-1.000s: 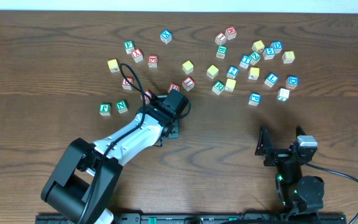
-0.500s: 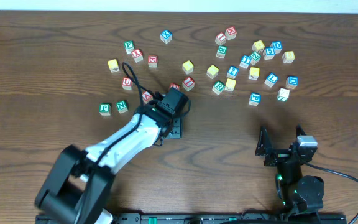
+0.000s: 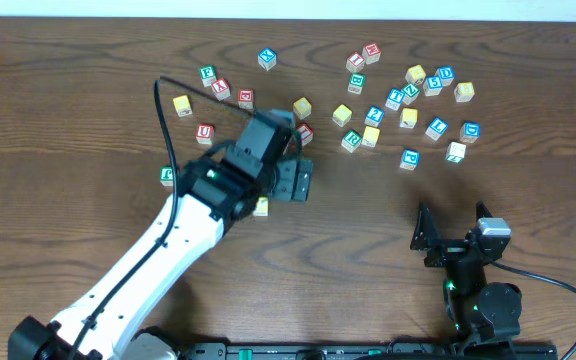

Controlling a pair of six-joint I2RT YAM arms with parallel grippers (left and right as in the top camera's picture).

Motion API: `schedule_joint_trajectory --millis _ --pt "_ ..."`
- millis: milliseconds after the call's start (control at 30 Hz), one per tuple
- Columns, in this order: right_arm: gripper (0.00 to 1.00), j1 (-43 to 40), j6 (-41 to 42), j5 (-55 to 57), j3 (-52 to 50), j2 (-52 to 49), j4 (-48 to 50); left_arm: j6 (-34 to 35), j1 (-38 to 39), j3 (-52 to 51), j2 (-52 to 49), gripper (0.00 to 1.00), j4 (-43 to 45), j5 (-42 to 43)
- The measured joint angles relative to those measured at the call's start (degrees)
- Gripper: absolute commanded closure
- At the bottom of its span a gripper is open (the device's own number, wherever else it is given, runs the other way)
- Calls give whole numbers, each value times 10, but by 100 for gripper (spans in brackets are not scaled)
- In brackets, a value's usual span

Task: Spell out CORL
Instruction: 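Move the left gripper over the yellow O block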

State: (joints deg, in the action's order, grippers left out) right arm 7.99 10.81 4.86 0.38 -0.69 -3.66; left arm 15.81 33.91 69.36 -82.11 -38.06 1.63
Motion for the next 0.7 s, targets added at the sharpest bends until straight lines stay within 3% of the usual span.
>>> schedule_joint_trajectory --millis 333,700 --pt "1 0 0 0 0 0 0 2 -30 158 -141 3 -16 5" --pt "1 0 0 0 0 0 0 75 -30 327 -314 3 -16 28"
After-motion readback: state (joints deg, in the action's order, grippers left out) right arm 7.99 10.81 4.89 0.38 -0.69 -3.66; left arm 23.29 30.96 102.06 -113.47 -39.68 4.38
